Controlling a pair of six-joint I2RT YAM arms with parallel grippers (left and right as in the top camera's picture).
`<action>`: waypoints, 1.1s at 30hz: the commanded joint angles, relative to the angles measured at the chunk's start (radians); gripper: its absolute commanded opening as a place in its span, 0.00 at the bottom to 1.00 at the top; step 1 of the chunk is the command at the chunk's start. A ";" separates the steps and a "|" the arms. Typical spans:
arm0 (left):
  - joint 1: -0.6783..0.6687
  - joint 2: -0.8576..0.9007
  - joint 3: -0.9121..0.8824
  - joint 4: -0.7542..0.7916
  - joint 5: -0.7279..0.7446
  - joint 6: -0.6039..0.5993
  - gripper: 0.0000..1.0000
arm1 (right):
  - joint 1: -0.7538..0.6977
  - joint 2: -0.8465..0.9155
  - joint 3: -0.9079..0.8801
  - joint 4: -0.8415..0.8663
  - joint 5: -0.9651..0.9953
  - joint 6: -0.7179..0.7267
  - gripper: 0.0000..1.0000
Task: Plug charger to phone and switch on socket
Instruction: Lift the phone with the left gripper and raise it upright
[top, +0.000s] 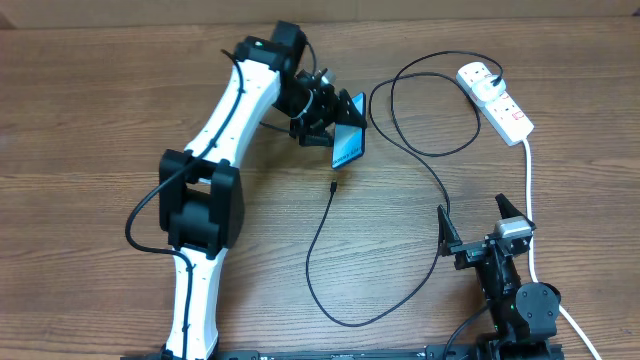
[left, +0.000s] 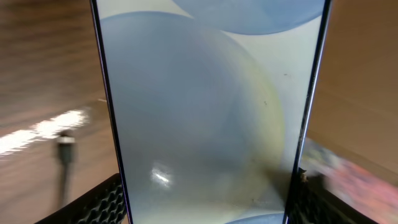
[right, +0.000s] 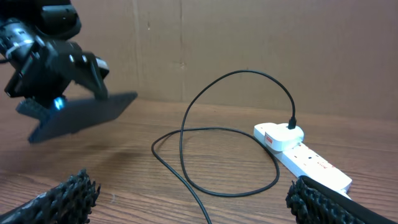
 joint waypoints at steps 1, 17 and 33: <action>0.035 0.002 0.032 0.004 0.338 -0.014 0.72 | 0.004 -0.010 -0.010 0.005 0.008 0.007 1.00; 0.050 0.002 0.032 0.005 0.533 -0.203 0.72 | 0.004 -0.010 -0.010 0.005 0.008 0.006 1.00; 0.087 0.002 0.032 0.067 0.533 -0.293 0.73 | 0.005 -0.010 -0.010 0.043 -0.231 0.008 1.00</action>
